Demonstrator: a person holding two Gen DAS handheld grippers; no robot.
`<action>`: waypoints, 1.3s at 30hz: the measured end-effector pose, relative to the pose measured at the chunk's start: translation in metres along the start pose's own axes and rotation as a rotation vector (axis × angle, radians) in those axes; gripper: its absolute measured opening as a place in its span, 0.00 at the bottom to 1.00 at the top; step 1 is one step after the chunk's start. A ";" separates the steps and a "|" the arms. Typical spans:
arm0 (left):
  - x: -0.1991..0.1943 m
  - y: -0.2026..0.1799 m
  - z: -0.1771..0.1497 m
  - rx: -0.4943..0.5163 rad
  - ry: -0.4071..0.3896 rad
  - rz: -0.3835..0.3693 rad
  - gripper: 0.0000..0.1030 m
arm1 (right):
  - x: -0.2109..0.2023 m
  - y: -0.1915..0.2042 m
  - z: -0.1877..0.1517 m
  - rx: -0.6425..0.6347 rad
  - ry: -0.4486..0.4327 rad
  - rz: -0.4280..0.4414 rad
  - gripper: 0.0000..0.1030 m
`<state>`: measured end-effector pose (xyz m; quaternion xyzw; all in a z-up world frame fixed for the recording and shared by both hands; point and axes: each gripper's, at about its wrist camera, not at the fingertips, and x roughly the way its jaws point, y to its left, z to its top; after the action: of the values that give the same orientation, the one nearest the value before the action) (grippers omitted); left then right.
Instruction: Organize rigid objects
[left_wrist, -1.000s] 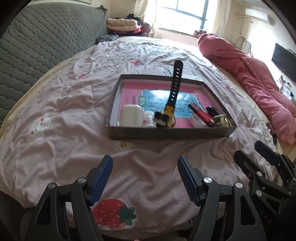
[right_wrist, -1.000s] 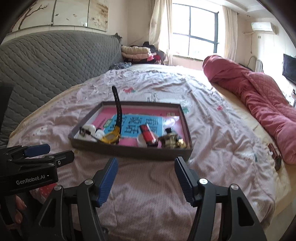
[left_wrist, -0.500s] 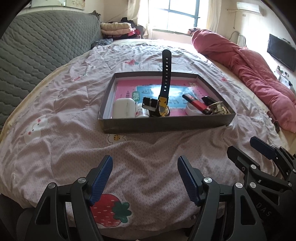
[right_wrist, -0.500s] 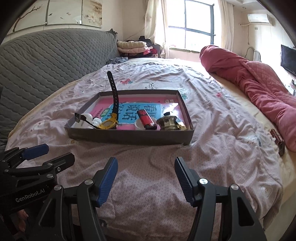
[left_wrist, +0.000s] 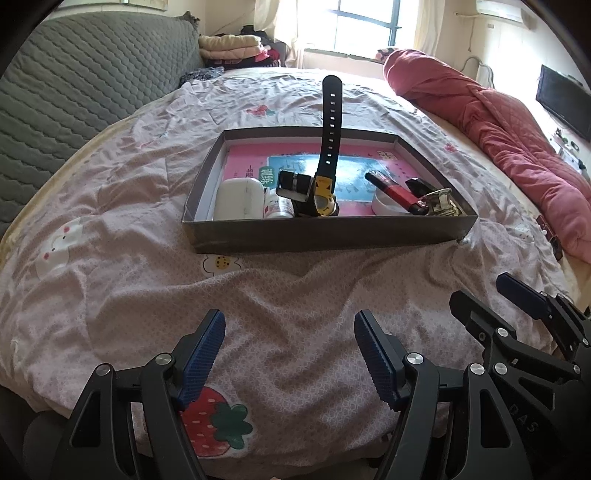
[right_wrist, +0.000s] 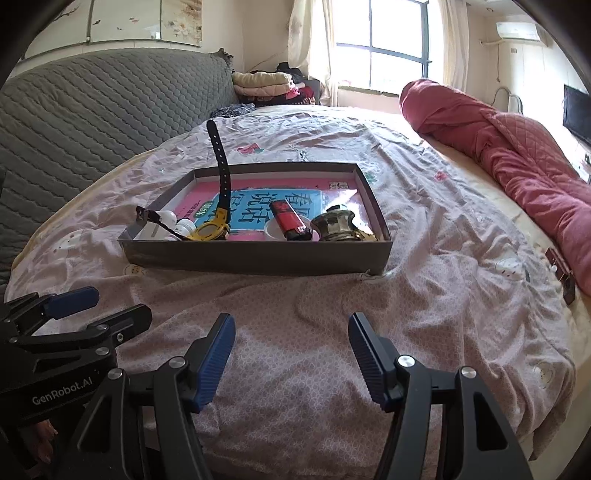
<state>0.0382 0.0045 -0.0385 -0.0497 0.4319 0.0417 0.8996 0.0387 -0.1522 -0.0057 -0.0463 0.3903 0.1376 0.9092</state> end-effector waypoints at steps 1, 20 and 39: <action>0.001 0.000 0.000 0.001 0.002 0.000 0.72 | 0.002 -0.001 0.000 0.008 0.007 0.002 0.61; 0.006 0.001 -0.001 -0.005 0.022 0.002 0.72 | 0.008 -0.003 -0.004 0.022 0.037 0.016 0.61; 0.008 0.001 -0.002 -0.002 0.028 0.004 0.72 | 0.007 0.002 -0.004 -0.003 0.037 0.010 0.61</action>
<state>0.0415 0.0054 -0.0456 -0.0504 0.4444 0.0431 0.8934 0.0403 -0.1489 -0.0135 -0.0483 0.4072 0.1420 0.9010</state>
